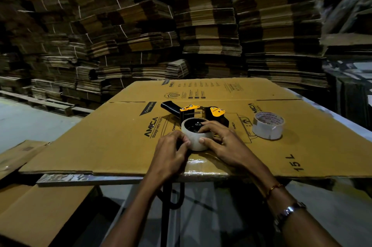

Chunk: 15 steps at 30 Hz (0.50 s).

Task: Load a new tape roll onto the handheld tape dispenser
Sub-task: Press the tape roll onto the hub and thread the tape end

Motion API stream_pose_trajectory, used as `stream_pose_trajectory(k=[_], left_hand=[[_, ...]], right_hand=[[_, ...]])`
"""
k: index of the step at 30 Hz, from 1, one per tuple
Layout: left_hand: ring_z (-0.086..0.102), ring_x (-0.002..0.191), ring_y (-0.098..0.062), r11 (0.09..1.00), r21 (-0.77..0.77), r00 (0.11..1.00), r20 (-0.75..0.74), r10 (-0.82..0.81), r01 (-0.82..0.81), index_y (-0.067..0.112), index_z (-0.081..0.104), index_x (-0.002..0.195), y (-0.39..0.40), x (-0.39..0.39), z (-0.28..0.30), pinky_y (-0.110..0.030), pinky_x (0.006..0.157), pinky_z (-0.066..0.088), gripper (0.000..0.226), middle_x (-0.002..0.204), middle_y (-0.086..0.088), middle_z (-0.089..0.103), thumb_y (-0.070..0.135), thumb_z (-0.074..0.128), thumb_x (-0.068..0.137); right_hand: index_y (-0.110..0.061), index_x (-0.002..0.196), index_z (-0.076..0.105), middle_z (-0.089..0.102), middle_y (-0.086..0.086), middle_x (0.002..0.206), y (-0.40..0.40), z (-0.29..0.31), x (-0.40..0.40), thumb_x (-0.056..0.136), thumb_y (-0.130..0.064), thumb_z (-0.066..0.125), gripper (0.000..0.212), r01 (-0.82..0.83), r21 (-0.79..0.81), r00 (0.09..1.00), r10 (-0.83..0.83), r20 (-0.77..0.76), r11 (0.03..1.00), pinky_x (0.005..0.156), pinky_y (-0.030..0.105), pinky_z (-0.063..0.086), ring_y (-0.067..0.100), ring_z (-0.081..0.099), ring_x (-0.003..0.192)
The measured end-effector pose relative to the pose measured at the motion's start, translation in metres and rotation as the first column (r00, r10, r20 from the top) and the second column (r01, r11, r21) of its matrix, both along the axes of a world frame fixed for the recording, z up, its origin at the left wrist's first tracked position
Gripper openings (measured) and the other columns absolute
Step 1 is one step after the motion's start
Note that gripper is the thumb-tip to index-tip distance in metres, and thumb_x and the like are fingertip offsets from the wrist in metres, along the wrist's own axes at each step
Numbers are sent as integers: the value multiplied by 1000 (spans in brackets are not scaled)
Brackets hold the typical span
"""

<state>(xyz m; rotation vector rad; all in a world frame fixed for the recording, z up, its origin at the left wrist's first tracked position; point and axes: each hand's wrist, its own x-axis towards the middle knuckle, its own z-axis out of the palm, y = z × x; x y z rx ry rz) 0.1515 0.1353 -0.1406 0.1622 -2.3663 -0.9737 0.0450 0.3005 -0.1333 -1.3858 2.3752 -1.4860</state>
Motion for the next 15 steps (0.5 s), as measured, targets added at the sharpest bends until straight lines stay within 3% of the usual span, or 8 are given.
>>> stream_pose_trajectory(k=[5,8,10,15], left_hand=[[63,81,-7,999,25,999,-16,-46,47,15,62,88,-2,4,1,-27,69,57,7,89,3,66,14,63,94],[56,85,-9,988,-143,998,3,65,-64,20,56,91,9,4,-7,-25,72,49,17,93,6,58,31,68,91],[50,84,-11,959,-249,990,-24,136,-138,23,51,91,14,3,-11,-23,70,39,21,92,5,53,37,67,91],[55,80,-15,945,-268,982,-35,186,-189,18,58,91,13,1,-13,-31,70,47,13,93,3,59,30,62,94]], right_hand=[[-34,108,66,50,-35,122,0,1,0,93,-22,65,19,-35,-45,991,41,125,998,97,28,53,3,51,120],[-33,108,66,50,-39,118,0,1,1,93,-23,65,18,-34,-51,992,40,118,998,93,28,55,1,52,116],[-31,108,66,50,-39,116,0,2,1,94,-22,65,17,-23,-49,995,28,99,999,88,20,53,-5,51,114],[-30,106,66,53,-28,122,-1,2,1,94,-21,66,15,-23,-54,997,27,67,998,88,15,50,-5,50,117]])
